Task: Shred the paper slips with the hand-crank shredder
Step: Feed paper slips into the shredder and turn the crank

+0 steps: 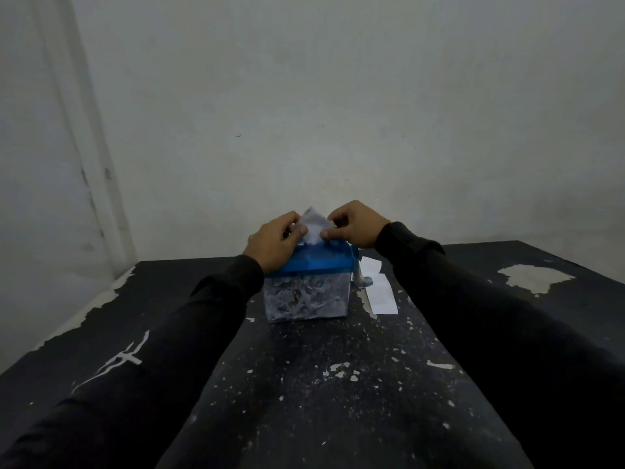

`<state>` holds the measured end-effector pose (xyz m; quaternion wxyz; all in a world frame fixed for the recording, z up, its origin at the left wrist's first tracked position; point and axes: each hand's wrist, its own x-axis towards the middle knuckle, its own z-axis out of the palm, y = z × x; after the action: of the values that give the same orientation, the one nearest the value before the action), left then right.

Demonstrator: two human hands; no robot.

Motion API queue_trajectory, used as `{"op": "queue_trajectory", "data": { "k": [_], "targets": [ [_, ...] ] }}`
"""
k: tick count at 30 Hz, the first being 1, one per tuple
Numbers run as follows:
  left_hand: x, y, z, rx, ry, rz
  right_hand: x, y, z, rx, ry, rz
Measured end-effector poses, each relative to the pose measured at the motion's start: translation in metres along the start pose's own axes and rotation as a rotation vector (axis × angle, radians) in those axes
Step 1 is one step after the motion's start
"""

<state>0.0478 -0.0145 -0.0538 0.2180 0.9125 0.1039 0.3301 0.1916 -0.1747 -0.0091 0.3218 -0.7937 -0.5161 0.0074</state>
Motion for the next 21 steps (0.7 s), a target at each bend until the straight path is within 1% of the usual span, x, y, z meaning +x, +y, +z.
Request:
{"op": "queue_trajectory", "data": {
  "k": [2, 8, 11, 15, 18, 21],
  "targets": [
    [0.001, 0.000, -0.001, -0.007, 0.005, 0.004, -0.001, -0.001, 0.003, 0.015, 0.017, -0.005],
    [0.000, -0.002, 0.001, 0.052, 0.003, 0.025, 0.004, -0.013, -0.001, -0.147, -0.054, 0.043],
    [0.001, 0.002, 0.001, 0.114, -0.009, 0.038, 0.006, -0.013, -0.005, -0.183, -0.046, 0.023],
    [0.001, 0.004, 0.000, 0.135, -0.024, -0.003, 0.007, -0.012, -0.005, -0.280, -0.035, 0.002],
    [0.003, 0.000, -0.002, 0.144, -0.049, -0.048, 0.006, -0.011, -0.005, -0.276, -0.051, -0.029],
    [0.005, 0.002, -0.001, 0.143, -0.071, -0.046, 0.004, -0.007, -0.008, -0.253, -0.076, -0.039]
  ]
}}
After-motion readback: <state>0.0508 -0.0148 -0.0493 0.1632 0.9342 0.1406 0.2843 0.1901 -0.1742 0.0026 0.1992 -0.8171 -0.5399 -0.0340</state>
